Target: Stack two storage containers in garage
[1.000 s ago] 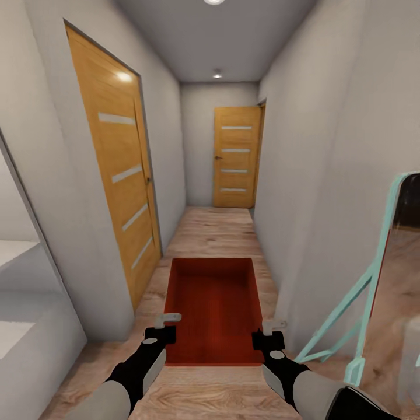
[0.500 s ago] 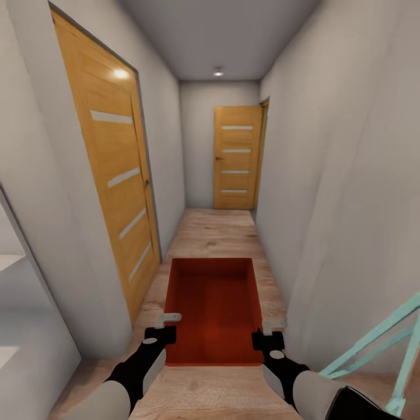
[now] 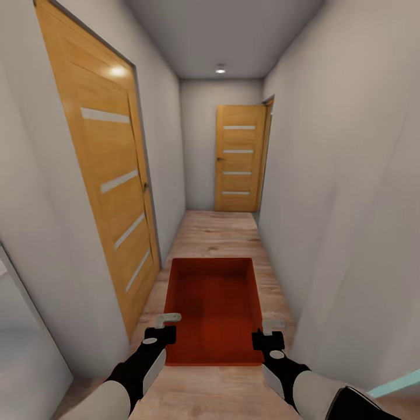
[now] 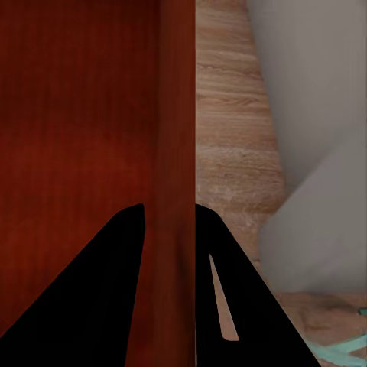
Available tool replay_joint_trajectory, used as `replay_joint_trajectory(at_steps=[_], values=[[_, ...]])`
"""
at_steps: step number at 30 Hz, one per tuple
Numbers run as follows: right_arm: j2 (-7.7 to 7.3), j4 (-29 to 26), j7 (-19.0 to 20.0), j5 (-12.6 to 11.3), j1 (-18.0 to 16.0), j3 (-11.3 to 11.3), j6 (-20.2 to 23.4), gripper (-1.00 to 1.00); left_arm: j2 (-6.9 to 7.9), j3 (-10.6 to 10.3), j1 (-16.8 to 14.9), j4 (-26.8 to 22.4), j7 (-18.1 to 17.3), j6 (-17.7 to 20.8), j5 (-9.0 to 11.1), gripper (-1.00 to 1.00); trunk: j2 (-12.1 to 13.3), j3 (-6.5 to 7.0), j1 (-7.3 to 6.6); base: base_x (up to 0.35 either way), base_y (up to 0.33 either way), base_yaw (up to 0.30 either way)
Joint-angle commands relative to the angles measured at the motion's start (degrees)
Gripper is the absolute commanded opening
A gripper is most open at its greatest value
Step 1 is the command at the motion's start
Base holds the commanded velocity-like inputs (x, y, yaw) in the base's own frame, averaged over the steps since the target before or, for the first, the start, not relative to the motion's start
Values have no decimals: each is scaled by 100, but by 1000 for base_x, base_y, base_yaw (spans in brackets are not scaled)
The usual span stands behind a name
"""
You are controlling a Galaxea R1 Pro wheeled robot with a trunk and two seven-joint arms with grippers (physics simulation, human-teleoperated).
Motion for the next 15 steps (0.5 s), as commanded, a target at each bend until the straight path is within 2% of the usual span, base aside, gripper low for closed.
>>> replay_joint_trajectory(at_steps=[1,15], values=[[-36,-9,-10,-13,-8,-386,-47,-100,61,36,-3,-3,75,41,49,-100,-10,-11,6,322,60,0],[-31,-9,-11,-13,-8,-384,-49,-100,64,44,-3,0,75,41,49,-100,-10,-11,6,322,39,0]])
